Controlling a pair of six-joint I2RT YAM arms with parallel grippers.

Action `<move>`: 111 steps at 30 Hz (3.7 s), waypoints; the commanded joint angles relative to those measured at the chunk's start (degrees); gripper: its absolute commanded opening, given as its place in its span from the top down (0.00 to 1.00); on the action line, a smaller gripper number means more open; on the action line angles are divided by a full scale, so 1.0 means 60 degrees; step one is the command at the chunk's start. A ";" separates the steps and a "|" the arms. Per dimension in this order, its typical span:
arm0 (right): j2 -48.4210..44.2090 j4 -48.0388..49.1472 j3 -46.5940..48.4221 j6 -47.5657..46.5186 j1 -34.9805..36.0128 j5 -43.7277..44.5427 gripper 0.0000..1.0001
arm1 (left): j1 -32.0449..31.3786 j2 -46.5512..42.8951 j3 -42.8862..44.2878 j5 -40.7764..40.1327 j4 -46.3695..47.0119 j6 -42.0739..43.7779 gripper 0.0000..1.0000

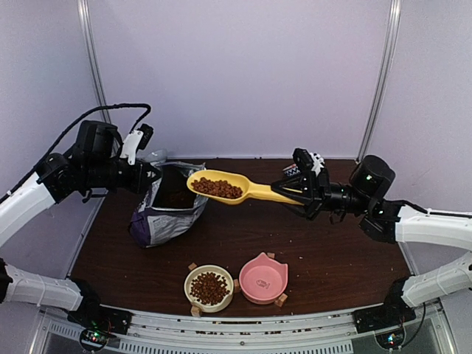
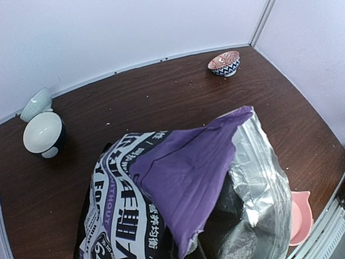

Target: Serve the pet food

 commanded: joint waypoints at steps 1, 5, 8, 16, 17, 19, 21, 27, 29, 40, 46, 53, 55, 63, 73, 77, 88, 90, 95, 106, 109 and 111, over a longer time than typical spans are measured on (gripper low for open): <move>-0.1014 -0.1676 -0.0546 -0.1041 -0.0068 -0.0097 0.85 | 0.0667 -0.0015 -0.0254 0.2040 0.1929 0.1495 1.00; -0.1597 -0.2561 -0.1308 -0.1375 -0.0032 -0.0139 0.85 | 0.1407 0.0055 -0.0960 0.2959 0.2753 0.1674 1.00; -0.1965 -0.3711 -0.1492 -0.2207 0.0070 -0.0114 0.85 | 0.1463 -0.0088 -0.1373 0.2983 0.3245 0.2020 1.00; -0.1641 -0.5443 -0.1319 -0.3621 0.0133 -0.0351 0.85 | 0.1550 -0.0378 -0.1638 0.2482 0.3074 0.2345 1.00; -0.1503 -0.5651 -0.1229 -0.3802 0.0164 -0.0370 0.85 | 0.1548 -0.0385 -0.1665 0.2492 0.3079 0.2319 1.00; -0.1229 -0.5902 -0.1021 -0.4073 0.0209 -0.0472 0.85 | 0.1545 -0.0387 -0.1688 0.2607 0.3113 0.2260 1.00; -0.0966 -0.6170 -0.0801 -0.4324 0.0224 -0.0513 0.85 | 0.1552 -0.0365 -0.1690 0.2693 0.3143 0.2240 1.00; -0.0281 -0.7213 -0.0066 -0.5108 0.0319 -0.0545 0.85 | 0.1547 -0.0259 -0.1675 0.2821 0.3094 0.2226 1.00; -0.0079 -0.7676 0.0208 -0.5455 0.0366 -0.0569 0.85 | 0.1539 -0.0253 -0.1675 0.2841 0.3086 0.2227 1.00; 0.0751 -0.9674 0.1479 -0.6817 0.0614 -0.0411 0.85 | 0.1549 -0.0176 -0.1647 0.2885 0.3032 0.2227 1.00; 0.1160 -1.0412 0.2025 -0.7285 0.0779 -0.0261 0.85 | 0.1549 -0.0158 -0.1631 0.2939 0.3013 0.2227 1.00; 0.1530 -1.0911 0.2610 -0.7540 0.0925 -0.0132 0.85 | 0.1544 -0.0178 -0.1631 0.2927 0.2984 0.2228 1.00; 0.1628 -1.1038 0.2774 -0.7607 0.0974 -0.0094 0.85 | 0.1547 -0.0181 -0.1635 0.2936 0.2970 0.2228 1.00; 0.1998 -1.1357 0.3384 -0.7741 0.1053 0.0123 0.85 | 0.1543 -0.0266 -0.1631 0.2914 0.2954 0.2235 1.00; 0.2471 -1.2319 0.4448 -0.8196 0.1253 0.0526 0.85 | 0.1544 -0.0335 -0.1646 0.2973 0.2940 0.2219 1.00; 0.2582 -1.2884 0.4941 -0.8462 0.1394 0.0808 0.86 | 0.1540 -0.0365 -0.1653 0.2988 0.2932 0.2227 1.00; 0.2827 -1.4734 0.6255 -0.9626 0.1684 0.1970 0.86 | 0.1552 -0.0321 -0.1646 0.3057 0.2936 0.2220 1.00; 0.2846 -1.4927 0.6468 -0.9834 0.1769 0.2161 0.86 | 0.1542 -0.0328 -0.1664 0.3057 0.2940 0.2228 1.00; 0.2849 -1.4940 0.6863 -1.0270 0.2107 0.2491 0.85 | 0.1546 -0.0341 -0.1661 0.3072 0.2940 0.2228 1.00; 0.1690 -1.4269 0.7323 -1.0163 0.2400 0.4204 0.87 | 0.0962 -0.0355 -0.1722 0.3505 0.3057 0.2388 1.00; 0.1138 -1.4119 0.7523 -0.9905 0.2228 0.4542 0.86 | 0.0428 -0.0331 -0.1631 0.3241 0.2981 0.2466 1.00; 0.0866 -1.3977 0.7653 -0.9748 0.2200 0.4760 0.86 | 0.0034 -0.0269 -0.1497 0.2998 0.2903 0.2490 1.00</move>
